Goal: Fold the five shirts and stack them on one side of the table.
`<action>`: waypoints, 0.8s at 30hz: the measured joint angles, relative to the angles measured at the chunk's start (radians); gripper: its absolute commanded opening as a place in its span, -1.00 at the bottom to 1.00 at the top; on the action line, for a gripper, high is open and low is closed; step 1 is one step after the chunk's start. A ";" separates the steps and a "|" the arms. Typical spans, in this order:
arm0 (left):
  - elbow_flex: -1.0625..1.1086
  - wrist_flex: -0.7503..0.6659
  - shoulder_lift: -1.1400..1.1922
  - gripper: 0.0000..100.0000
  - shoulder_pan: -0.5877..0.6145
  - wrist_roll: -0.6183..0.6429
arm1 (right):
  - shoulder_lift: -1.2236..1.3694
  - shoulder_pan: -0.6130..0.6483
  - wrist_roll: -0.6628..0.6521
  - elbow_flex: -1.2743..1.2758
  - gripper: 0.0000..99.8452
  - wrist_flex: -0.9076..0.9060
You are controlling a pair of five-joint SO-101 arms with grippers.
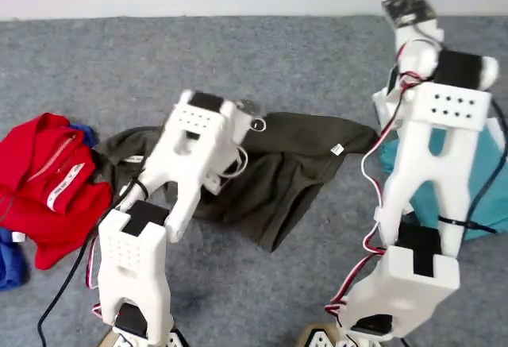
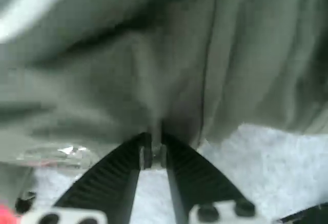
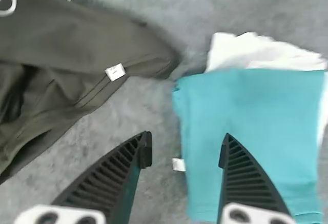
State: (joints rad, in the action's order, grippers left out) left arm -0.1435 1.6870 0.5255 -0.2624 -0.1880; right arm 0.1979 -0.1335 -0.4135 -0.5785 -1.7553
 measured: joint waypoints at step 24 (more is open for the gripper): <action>-0.514 0.044 0.261 -0.78 -0.190 0.008 | 0.000 0.051 0.000 0.279 -0.55 0.123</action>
State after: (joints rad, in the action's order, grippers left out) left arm -0.6575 1.7315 0.7864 -0.4526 -0.1803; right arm 0.1979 -0.0829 -0.4135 -0.2992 -1.6326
